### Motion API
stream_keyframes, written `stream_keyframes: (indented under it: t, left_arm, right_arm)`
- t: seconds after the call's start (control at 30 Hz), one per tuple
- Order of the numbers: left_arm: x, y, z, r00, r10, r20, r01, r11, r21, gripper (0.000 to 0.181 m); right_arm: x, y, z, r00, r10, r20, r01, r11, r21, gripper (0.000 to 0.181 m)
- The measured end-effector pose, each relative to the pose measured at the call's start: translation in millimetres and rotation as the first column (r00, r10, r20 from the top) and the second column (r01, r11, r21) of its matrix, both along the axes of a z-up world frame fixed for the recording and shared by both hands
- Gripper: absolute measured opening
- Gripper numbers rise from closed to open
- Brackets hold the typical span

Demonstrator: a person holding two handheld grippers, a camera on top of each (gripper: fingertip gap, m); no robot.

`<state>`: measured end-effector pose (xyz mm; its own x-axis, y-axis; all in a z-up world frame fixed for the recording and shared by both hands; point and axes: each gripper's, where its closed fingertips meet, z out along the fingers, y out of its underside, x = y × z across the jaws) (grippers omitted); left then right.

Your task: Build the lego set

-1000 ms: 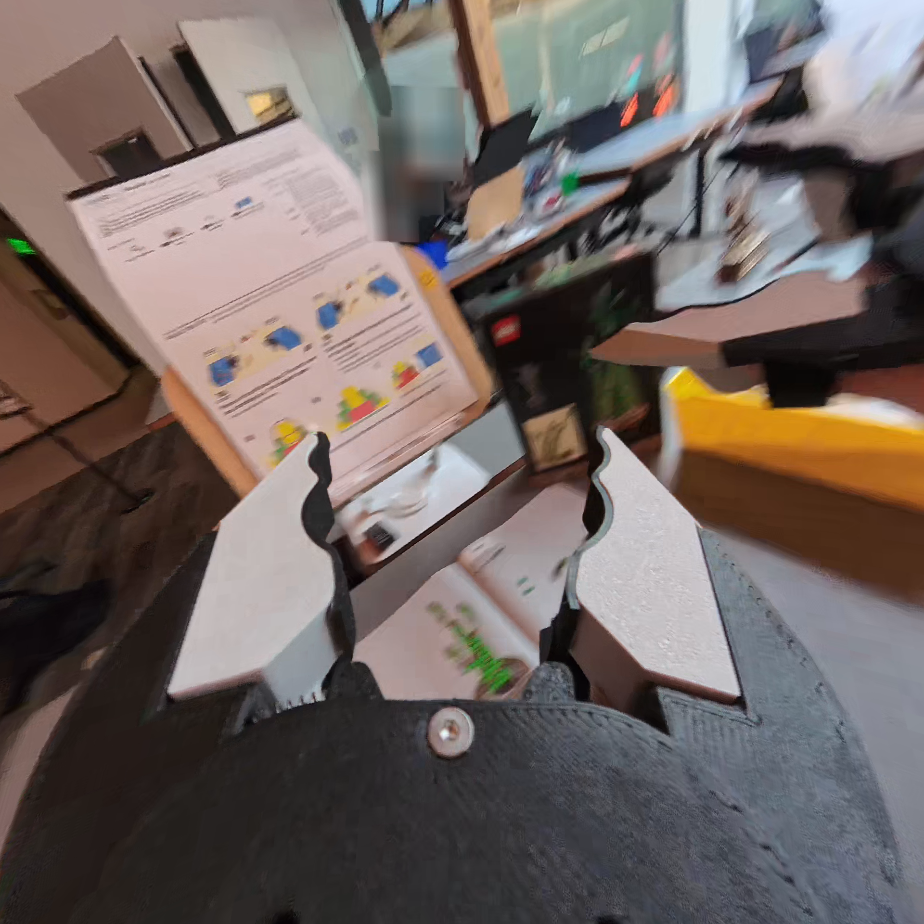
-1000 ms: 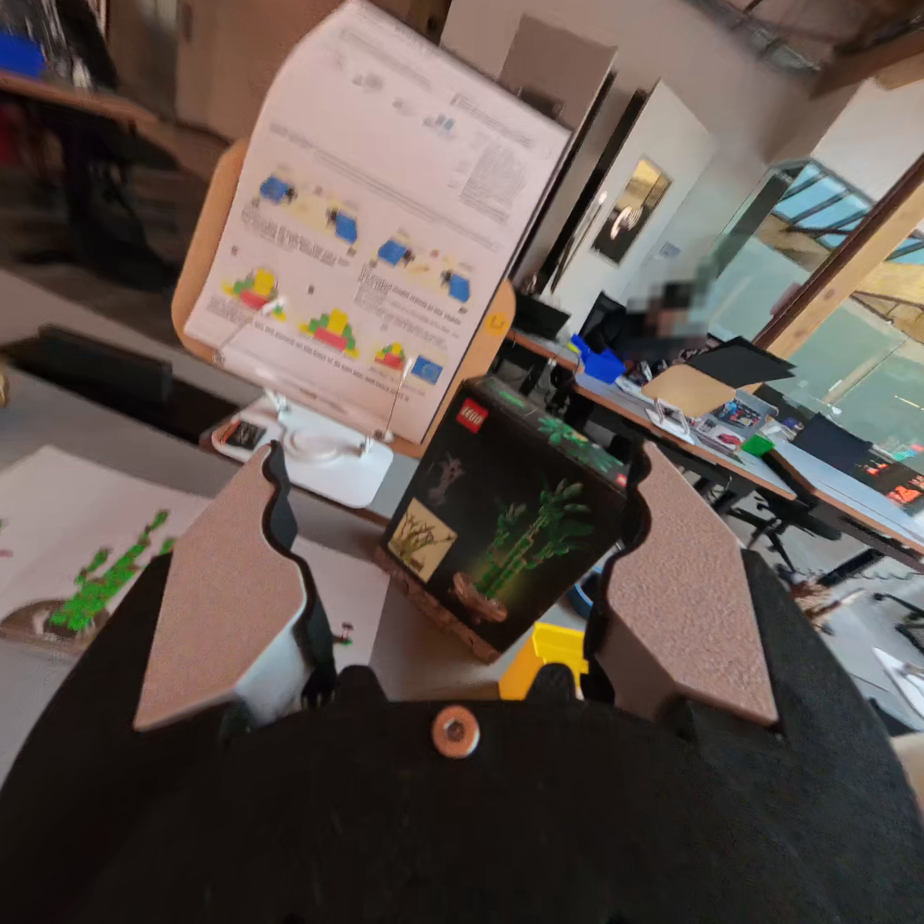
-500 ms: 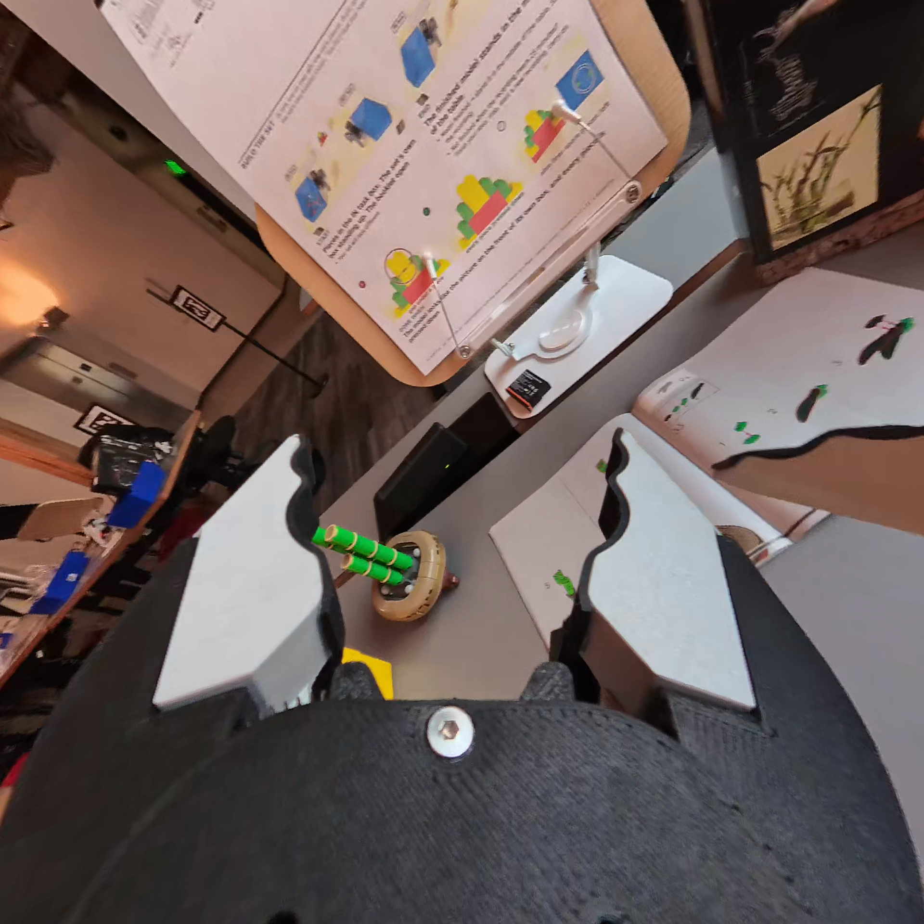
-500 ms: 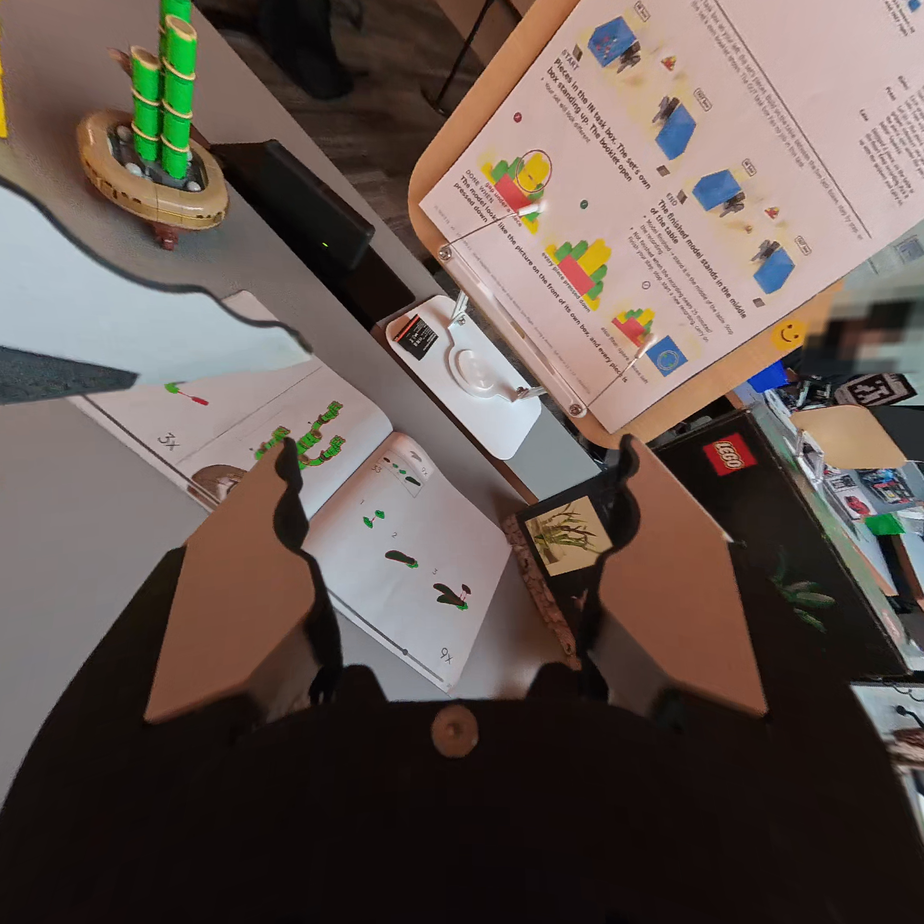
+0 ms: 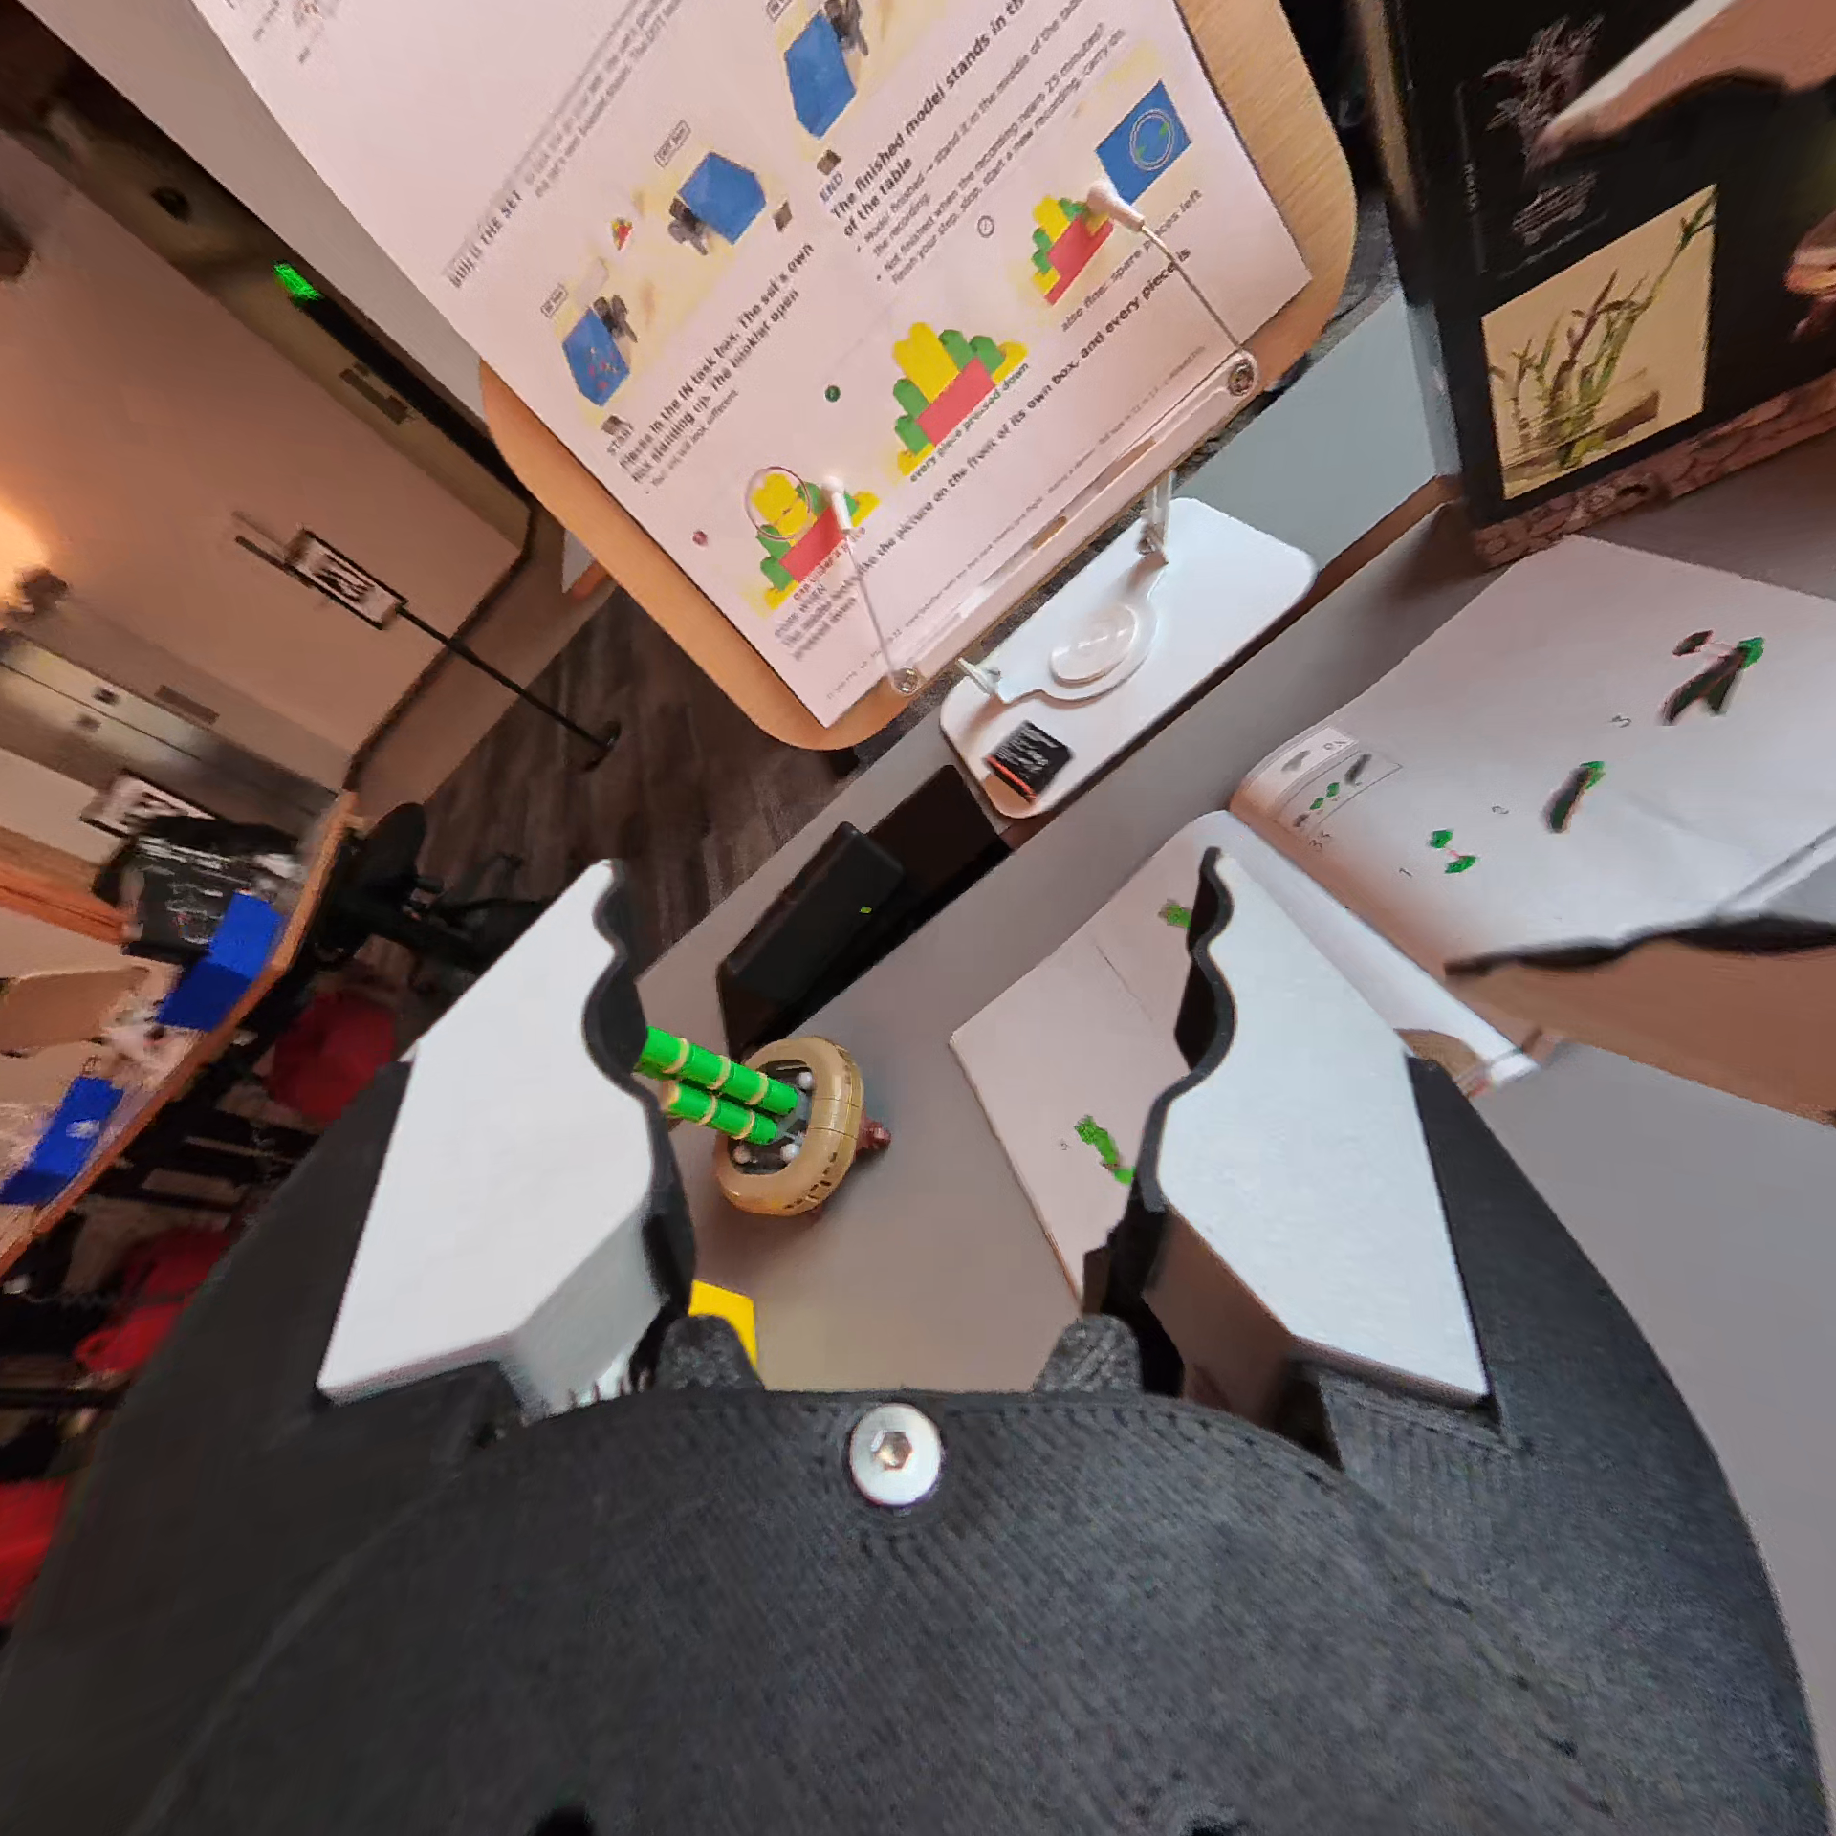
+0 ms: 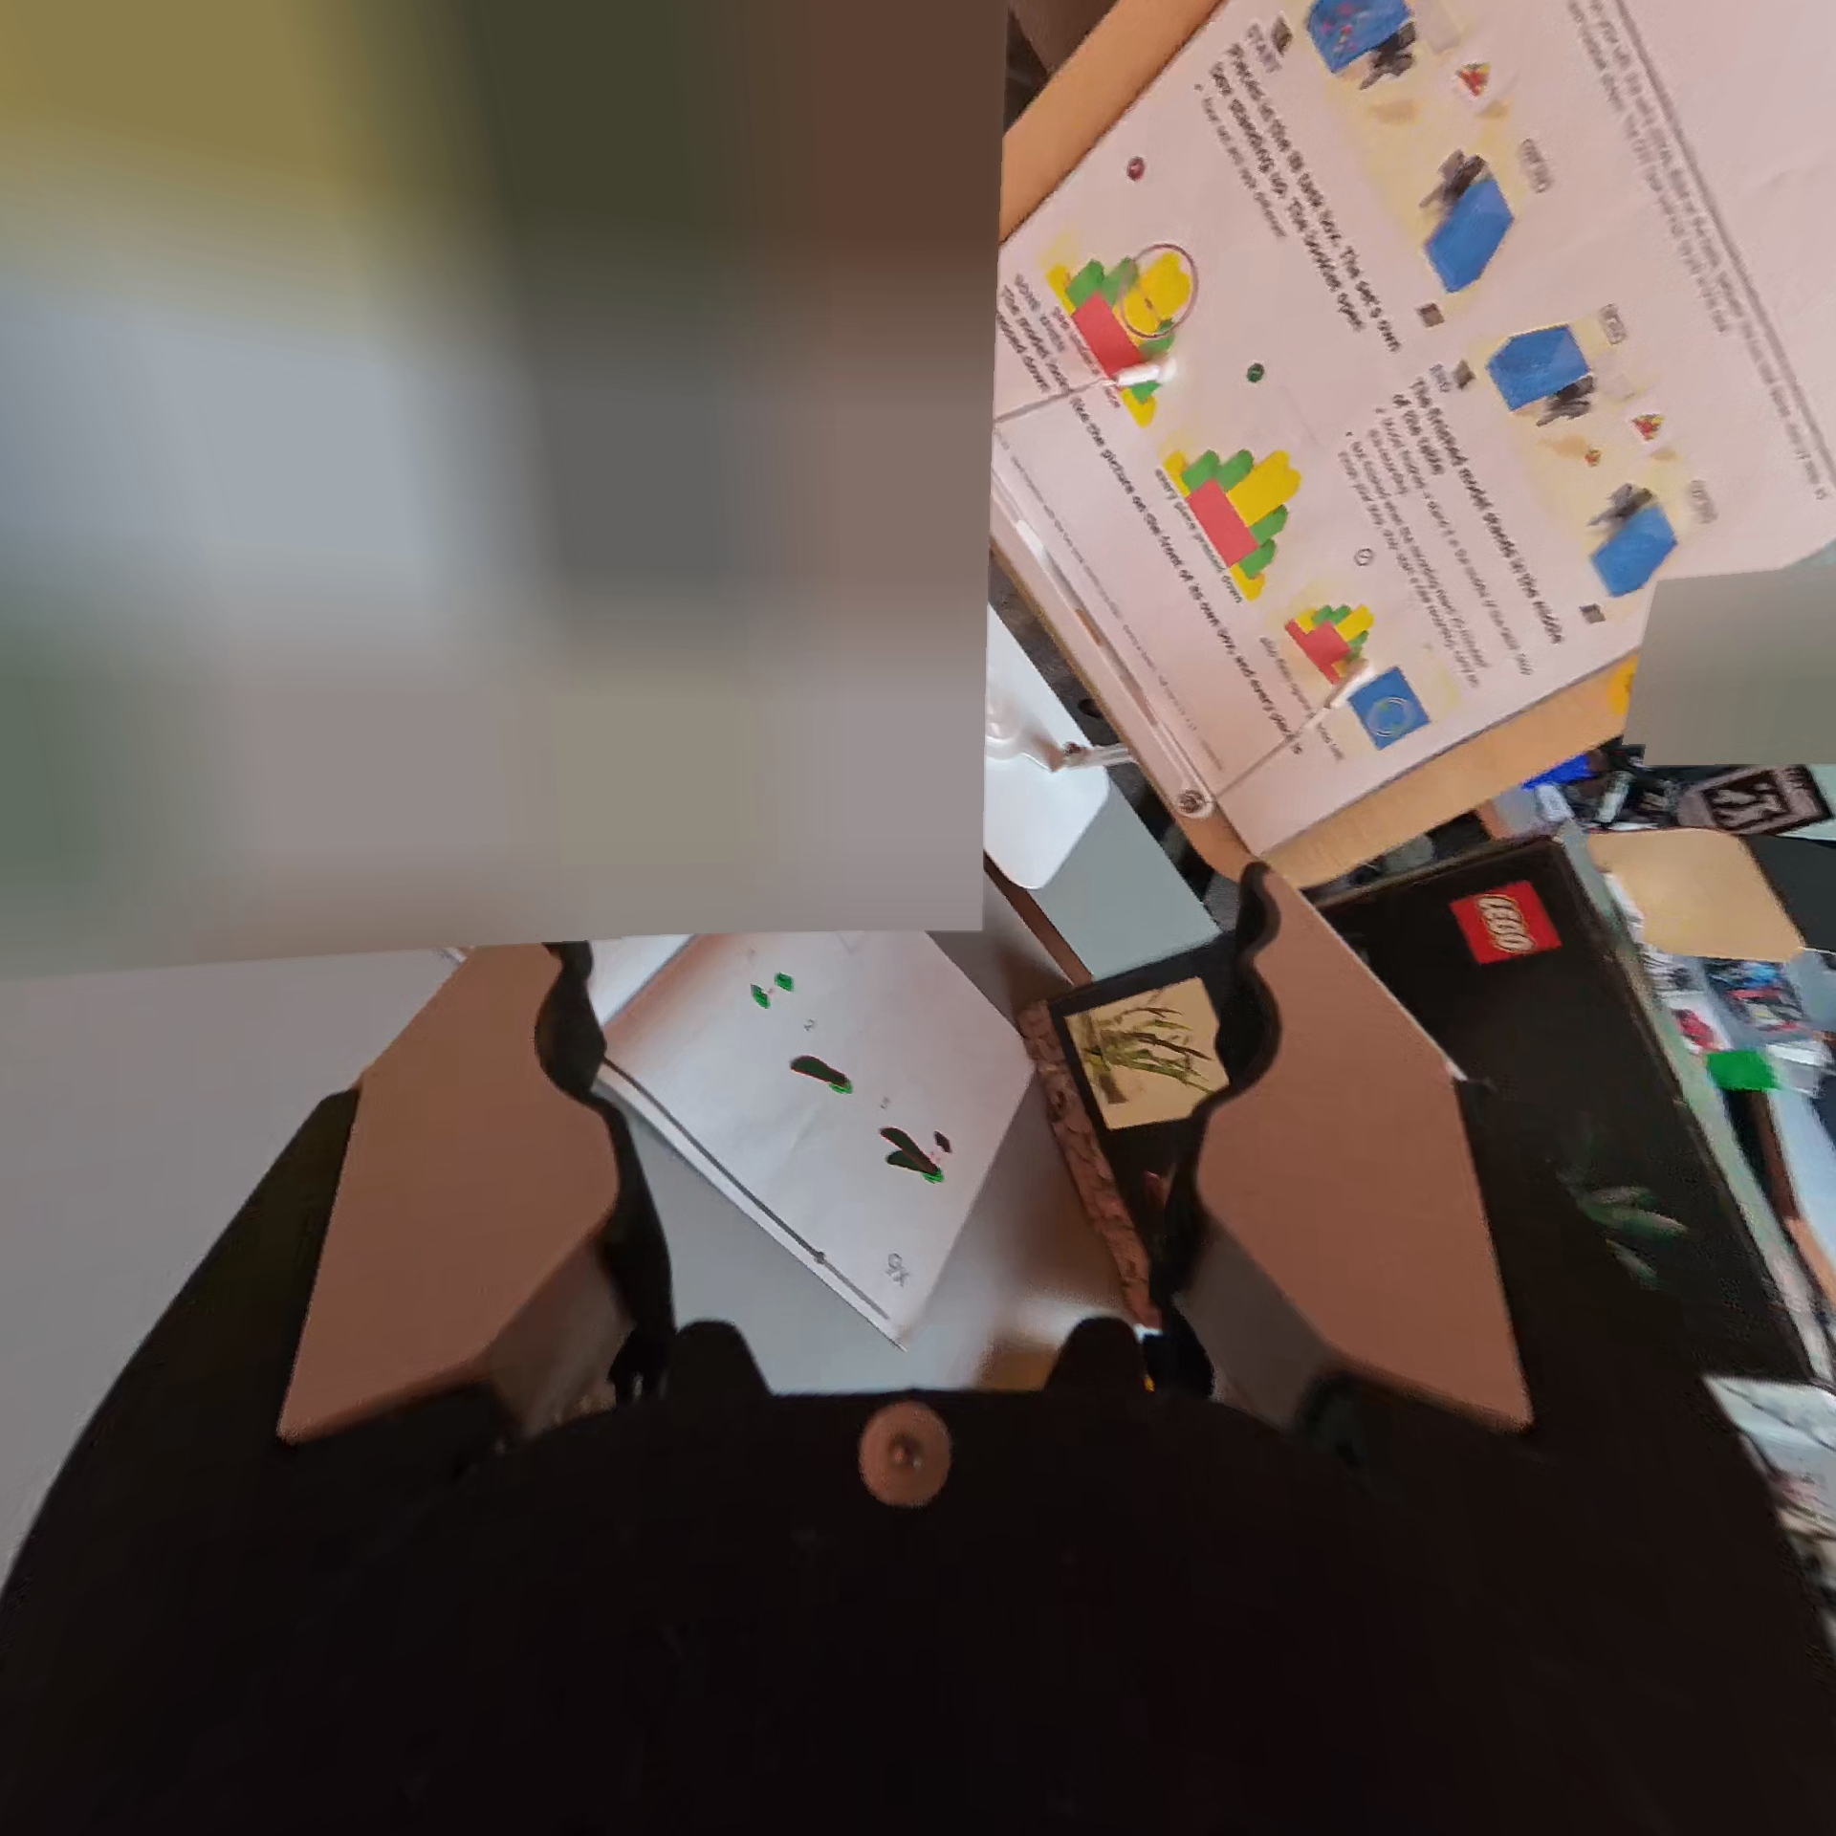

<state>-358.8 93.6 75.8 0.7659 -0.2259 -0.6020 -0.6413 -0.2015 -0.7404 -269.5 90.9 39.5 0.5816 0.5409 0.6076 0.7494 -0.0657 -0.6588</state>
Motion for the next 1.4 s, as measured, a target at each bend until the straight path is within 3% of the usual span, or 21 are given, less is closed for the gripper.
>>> stream_keyframes:
  t: [0.17, 0.27, 0.33, 0.43, 0.5, 0.6, 0.7, 0.77, 0.83, 0.9, 0.97, 1.0, 1.13, 1.2, 1.27, 1.4]
  left_arm:
    - [12, -2, -5, 0.998, -0.027, 0.05, 0.029, 0.999, -0.044, 0.105]
    - [4, -2, -3, 0.997, -0.005, -0.071, 0.005, 1.0, 0.005, 0.104]
    - [4, -2, -5, 0.996, 0.007, -0.088, -0.007, 1.0, -0.001, 0.103]
    - [13, -1, -7, 0.996, -0.037, 0.078, 0.041, 0.998, -0.053, 0.107]
    - [7, 2, -8, 0.997, -0.027, 0.075, 0.032, 0.998, -0.058, 0.106]
    - [-4, 3, -7, 1.0, 0.0, 0.014, 0.001, 0.999, -0.052, 0.103]
    - [-4, 2, -12, 0.995, 0.004, -0.095, -0.008, 0.999, -0.044, 0.103]
    - [0, 3, -22, 0.992, 0.008, -0.127, -0.018, 0.997, -0.072, 0.108]
    - [2, 5, -23, 0.997, 0.0, -0.074, -0.006, 0.997, -0.079, 0.108]
    - [-3, 8, -18, 0.998, 0.038, 0.046, -0.034, 0.995, -0.093, 0.113]
    - [5, 6, -14, 0.994, -0.004, 0.106, 0.014, 0.995, -0.096, 0.113]
    - [6, 6, -11, 0.996, -0.002, 0.089, 0.008, 0.997, -0.072, 0.109]
    - [15, 2, -16, 0.997, -0.032, 0.064, 0.039, 0.994, -0.099, 0.106]
    - [7, 4, -18, 0.997, -0.01, -0.077, 0.005, 0.998, -0.064, 0.106]
    - [6, 5, -25, 0.989, 0.003, -0.151, -0.013, 0.998, -0.069, 0.111]
    - [11, 9, -31, 0.994, -0.014, -0.113, 0.004, 0.996, -0.091, 0.113]
  right_arm:
    - [5, 1, 3, 0.999, -0.018, -0.039, 0.017, 1.0, -0.02, 0.127]
    - [8, 4, 4, 0.988, -0.047, -0.147, 0.033, 0.995, -0.093, 0.127]
    - [14, 7, 6, 0.994, -0.054, -0.097, 0.05, 0.998, -0.047, 0.126]
    - [4, 3, -1, 0.999, -0.032, 0.025, 0.032, 0.999, 0.001, 0.125]
    - [-10, -3, -8, 1.0, -0.004, 0.025, 0.005, 1.0, -0.024, 0.125]
    - [2, 2, -2, 0.999, -0.049, -0.018, 0.048, 0.998, -0.029, 0.124]
    - [8, 2, 10, 0.987, -0.049, -0.152, 0.039, 0.997, -0.073, 0.121]
    - [15, 4, 12, 0.989, -0.083, -0.125, 0.079, 0.996, -0.035, 0.12]
    - [6, -2, 4, 0.99, -0.041, -0.133, 0.031, 0.996, -0.081, 0.119]
    - [9, 1, -1, 0.998, -0.052, 0.031, 0.052, 0.999, -0.004, 0.121]
    - [3, -1, -7, 0.998, -0.054, 0.037, 0.055, 0.998, -0.036, 0.122]
    - [-3, -2, -6, 1.0, -0.022, 0.001, 0.022, 0.999, -0.046, 0.122]
    - [14, 5, 8, 0.99, -0.095, -0.1, 0.091, 0.995, -0.05, 0.122]
    - [13, 4, 10, 0.981, -0.092, -0.168, 0.078, 0.993, -0.089, 0.121]
    - [17, 5, 9, 0.984, -0.107, -0.141, 0.097, 0.992, -0.075, 0.121]
    - [18, 2, 0, 0.987, -0.112, -0.117, 0.096, 0.985, -0.141, 0.12]
